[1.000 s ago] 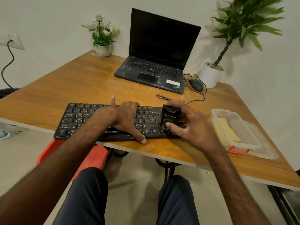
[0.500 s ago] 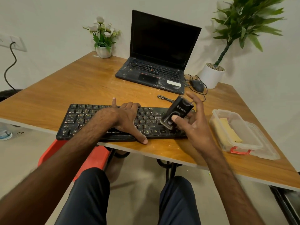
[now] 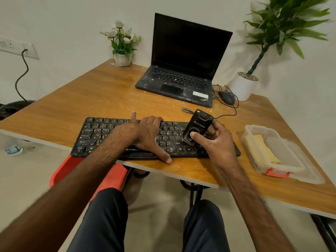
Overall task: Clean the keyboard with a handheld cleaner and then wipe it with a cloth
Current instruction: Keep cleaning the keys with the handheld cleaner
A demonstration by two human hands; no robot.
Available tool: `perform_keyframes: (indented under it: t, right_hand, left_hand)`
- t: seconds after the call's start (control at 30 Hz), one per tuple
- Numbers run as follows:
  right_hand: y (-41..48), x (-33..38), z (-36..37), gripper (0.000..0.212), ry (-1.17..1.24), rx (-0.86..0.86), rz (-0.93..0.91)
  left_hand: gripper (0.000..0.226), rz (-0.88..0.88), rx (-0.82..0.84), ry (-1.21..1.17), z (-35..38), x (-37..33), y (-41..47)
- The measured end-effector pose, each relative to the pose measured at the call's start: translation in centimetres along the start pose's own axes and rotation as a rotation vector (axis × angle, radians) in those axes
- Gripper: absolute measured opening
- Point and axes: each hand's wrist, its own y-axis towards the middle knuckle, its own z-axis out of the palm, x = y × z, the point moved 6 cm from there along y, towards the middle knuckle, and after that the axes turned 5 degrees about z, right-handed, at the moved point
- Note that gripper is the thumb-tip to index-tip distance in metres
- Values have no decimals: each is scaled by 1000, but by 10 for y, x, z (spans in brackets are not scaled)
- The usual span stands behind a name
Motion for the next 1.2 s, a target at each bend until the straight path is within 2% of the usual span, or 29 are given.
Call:
perform_keyframes:
  t: [0.23, 0.4, 0.63, 0.77, 1.2]
  right_hand:
    - [3, 6, -4, 37, -317, 11, -42]
    - [6, 10, -4, 38, -286, -19, -65]
    - [6, 24, 2, 42, -369, -8, -164]
    - [6, 22, 2, 47, -398, 5, -158]
    - [12, 14, 12, 44, -456, 35, -180]
  left_hand:
    - [146, 2, -1, -9, 1, 0, -1]
    - [145, -1, -5, -11, 0, 1, 1]
    - [144, 4, 4, 26, -2, -2, 0]
    - [143, 28, 17, 28, -1, -4, -3]
    - [146, 50, 25, -7, 5, -1, -7]
